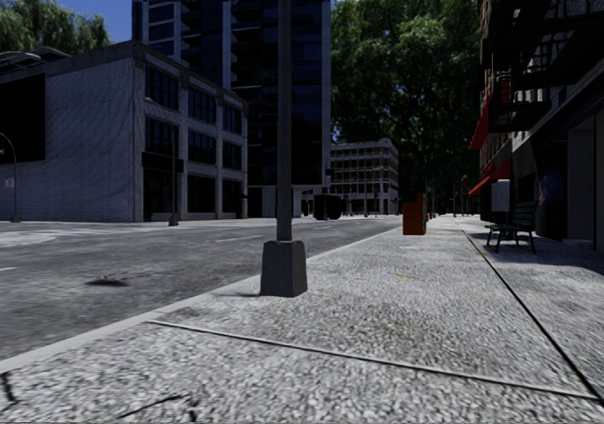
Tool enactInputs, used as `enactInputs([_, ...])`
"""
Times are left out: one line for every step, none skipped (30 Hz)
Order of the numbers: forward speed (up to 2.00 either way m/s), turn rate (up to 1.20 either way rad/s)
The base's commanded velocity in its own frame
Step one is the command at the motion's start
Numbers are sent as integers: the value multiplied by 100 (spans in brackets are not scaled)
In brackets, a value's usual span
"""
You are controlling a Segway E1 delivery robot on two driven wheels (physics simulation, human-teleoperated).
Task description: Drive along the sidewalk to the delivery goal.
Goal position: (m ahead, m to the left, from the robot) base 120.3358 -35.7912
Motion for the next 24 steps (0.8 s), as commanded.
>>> enactInputs([200, -120])
enactInputs([200, -120])
enactInputs([200, -120])
enactInputs([200, -120])
enactInputs([200, -103])
enactInputs([200, -1])
enactInputs([200, 0])
enactInputs([200, 0])
enactInputs([200, 0])
enactInputs([200, 0])
enactInputs([200, 0])
enactInputs([200, 0])
enactInputs([200, 0])
enactInputs([200, 0])
enactInputs([200, 0])
enactInputs([200, 0])
enactInputs([200, 0])
enactInputs([200, 0])
enactInputs([200, 0])
enactInputs([200, 0])
enactInputs([200, 0])
enactInputs([200, 0])
enactInputs([200, 0])
enactInputs([200, 0])
